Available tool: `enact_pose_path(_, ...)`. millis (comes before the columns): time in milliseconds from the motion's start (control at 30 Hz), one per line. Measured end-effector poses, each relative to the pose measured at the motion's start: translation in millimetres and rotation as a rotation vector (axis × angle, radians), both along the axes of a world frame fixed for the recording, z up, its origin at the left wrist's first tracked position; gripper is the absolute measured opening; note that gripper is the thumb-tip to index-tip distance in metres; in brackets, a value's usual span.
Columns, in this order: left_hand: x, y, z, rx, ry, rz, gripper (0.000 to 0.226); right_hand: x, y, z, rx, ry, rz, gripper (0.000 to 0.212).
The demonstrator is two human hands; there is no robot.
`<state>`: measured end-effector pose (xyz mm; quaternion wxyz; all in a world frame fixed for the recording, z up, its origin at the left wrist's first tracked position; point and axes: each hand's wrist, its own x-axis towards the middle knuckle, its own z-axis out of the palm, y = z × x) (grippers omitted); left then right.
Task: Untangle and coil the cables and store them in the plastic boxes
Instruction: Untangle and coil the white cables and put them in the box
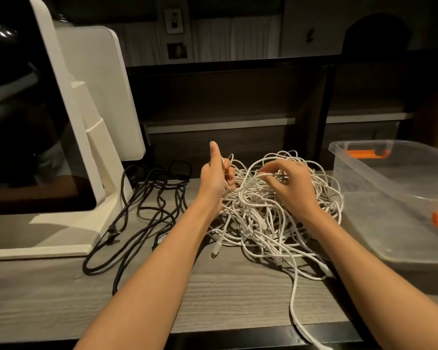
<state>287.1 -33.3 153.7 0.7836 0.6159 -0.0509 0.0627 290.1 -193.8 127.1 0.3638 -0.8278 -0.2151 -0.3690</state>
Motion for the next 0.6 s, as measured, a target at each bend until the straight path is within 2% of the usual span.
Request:
enact_pose_path(100, 0.7, -4.4, -2.2, 0.284, -0.157, 0.019, 0.061, -2.0, 6.4, 3.5, 0.081, -0.025, 0.033, 0.02)
enact_pose_path(267, 7.2, -7.5, -7.6, 0.547, -0.28, 0.017, 0.072, -7.9, 12.3, 8.9, 0.218, 0.042, 0.106, 0.027)
enact_pose_path(400, 5.6, -7.2, -7.0, 0.566, -0.234, -0.124, 0.073, -12.2, 17.9, 14.0, 0.238, 0.176, 0.203, 0.034)
enact_pose_path(500, 1.7, -5.8, -5.9, 0.603, -0.168, -0.271, 0.072, -14.8, 15.5, 15.0, 0.322, 0.279, 0.378, 0.031)
enact_pose_path(600, -3.0, -7.0, -1.5, 0.6, -0.123, -0.374, 0.074, -12.1, 10.1, 13.1, 0.377, 0.329, 0.409, 0.026)
